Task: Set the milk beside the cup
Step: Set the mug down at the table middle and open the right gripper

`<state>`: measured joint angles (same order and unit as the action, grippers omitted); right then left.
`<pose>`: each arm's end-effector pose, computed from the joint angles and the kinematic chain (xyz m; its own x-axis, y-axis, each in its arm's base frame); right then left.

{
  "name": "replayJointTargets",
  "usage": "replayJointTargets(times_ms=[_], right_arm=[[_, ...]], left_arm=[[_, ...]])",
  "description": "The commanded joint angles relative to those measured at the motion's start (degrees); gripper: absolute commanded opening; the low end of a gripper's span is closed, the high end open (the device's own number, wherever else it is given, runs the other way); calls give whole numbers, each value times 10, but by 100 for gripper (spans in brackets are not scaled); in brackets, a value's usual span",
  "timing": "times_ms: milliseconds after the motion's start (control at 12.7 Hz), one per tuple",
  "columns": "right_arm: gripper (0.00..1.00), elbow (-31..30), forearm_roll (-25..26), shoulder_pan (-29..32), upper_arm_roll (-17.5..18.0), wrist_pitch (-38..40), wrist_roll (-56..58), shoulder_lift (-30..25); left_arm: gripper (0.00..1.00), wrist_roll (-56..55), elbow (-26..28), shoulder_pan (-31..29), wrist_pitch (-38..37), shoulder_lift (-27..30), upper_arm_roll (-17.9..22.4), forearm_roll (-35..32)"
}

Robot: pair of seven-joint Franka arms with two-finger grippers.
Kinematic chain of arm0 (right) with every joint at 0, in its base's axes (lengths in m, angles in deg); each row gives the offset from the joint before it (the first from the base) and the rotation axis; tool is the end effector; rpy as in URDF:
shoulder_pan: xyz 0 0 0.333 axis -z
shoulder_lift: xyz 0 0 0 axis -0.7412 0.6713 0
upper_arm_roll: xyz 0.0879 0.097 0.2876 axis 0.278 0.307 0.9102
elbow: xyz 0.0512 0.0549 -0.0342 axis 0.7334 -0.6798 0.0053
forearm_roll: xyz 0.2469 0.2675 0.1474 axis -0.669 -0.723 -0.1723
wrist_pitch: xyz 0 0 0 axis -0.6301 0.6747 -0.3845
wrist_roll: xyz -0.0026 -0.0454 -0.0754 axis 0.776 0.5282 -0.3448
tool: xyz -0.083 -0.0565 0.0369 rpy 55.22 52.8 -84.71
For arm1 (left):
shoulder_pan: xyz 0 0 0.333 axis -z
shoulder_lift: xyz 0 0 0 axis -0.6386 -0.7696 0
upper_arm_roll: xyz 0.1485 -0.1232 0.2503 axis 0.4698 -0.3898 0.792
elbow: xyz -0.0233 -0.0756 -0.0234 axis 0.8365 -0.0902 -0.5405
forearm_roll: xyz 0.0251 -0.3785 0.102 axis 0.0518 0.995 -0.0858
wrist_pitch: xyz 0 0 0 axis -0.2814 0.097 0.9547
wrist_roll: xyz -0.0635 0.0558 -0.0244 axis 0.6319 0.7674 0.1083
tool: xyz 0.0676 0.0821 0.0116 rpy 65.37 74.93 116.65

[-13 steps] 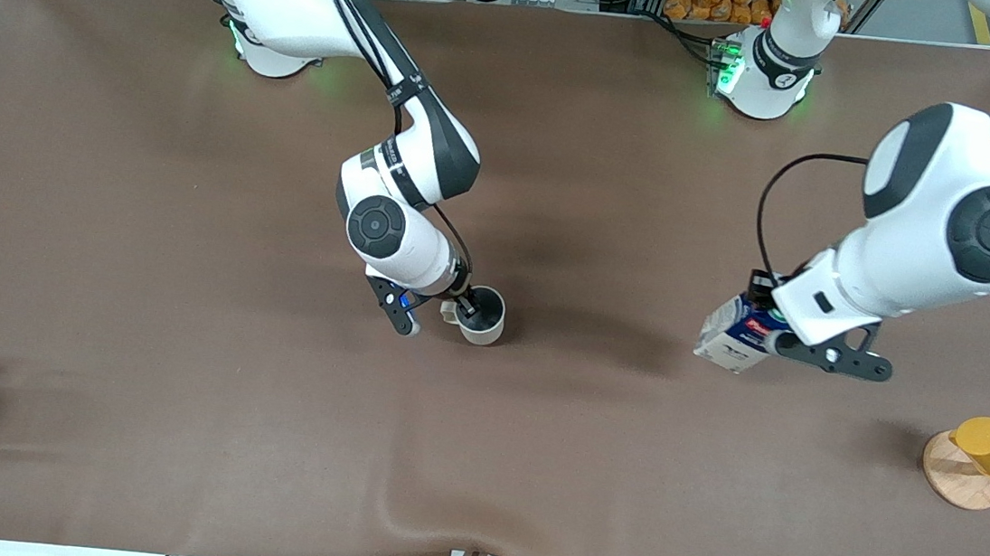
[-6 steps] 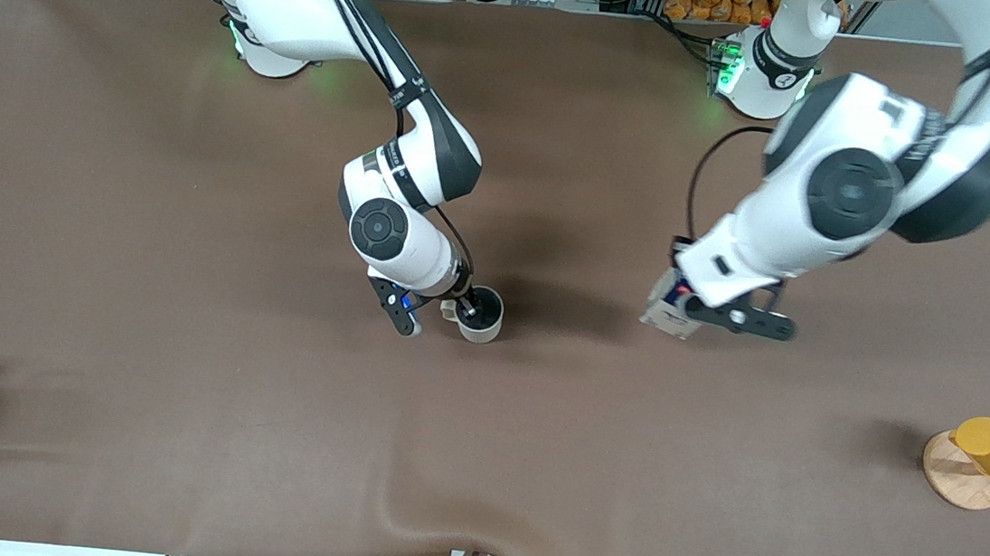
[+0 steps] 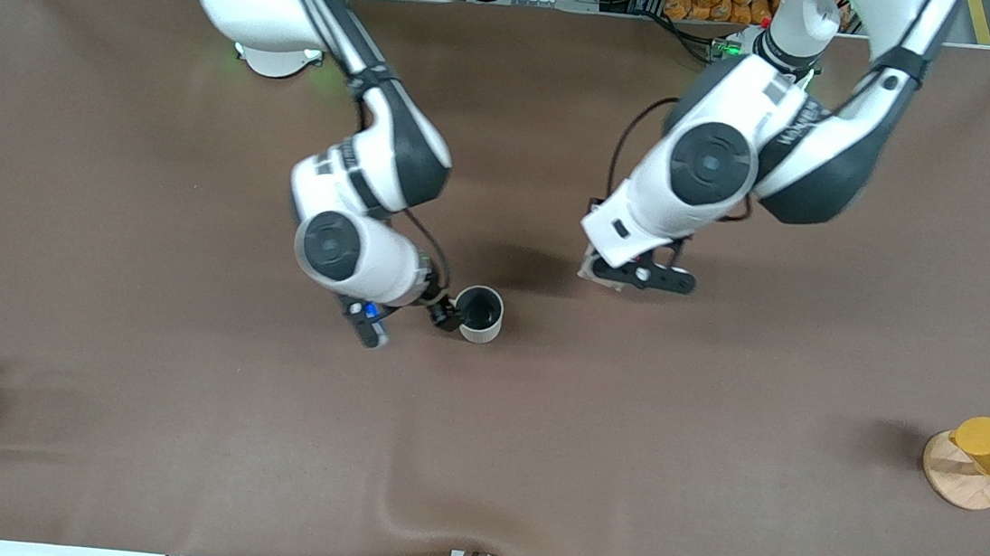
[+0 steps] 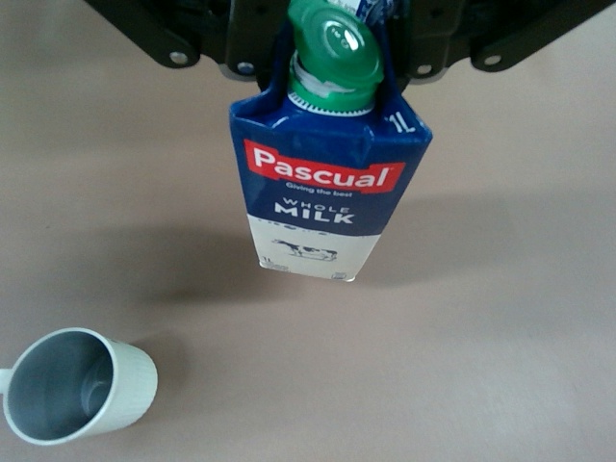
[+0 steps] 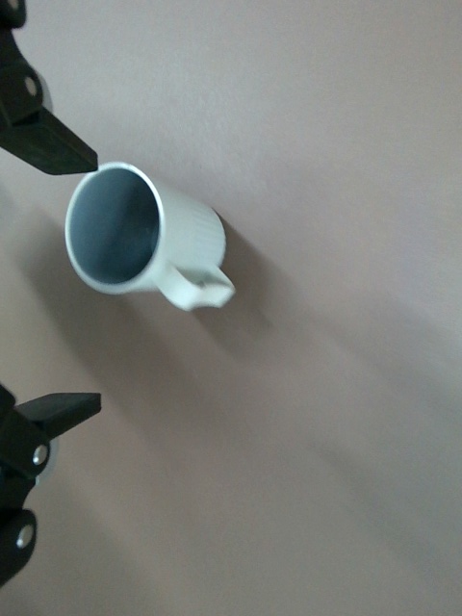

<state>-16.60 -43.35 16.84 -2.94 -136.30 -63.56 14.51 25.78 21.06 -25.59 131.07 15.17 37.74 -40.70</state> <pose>0.6258 0.3688 0.3517 0.6090 -0.7250 -0.3216 -0.7561 -0.6532 0.0408 0.5237 -0.3713 0.4468 0.9599 -0.0642 -0.2730 -0.0660 -0.9978 0.0026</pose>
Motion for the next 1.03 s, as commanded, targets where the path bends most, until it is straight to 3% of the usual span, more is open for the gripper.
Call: replayJointTargets(times_ms=[0,237,474,947], right_arm=[[100,4,-2,57,4,77,119,-44],[100,3,28,137,3,136,241,-71],[100,-1,153,163,3,146,317,-90],[100,0,161,300,4,162,638,-116]], left_arm=[[40,-49,-14,45,-4,-20,2,6],[40,-113,-76,99,10,-76,7,2],[40,-144,-98,124,32,-96,6,-1],[42,-148,-125,192,80,-145,68,-1]])
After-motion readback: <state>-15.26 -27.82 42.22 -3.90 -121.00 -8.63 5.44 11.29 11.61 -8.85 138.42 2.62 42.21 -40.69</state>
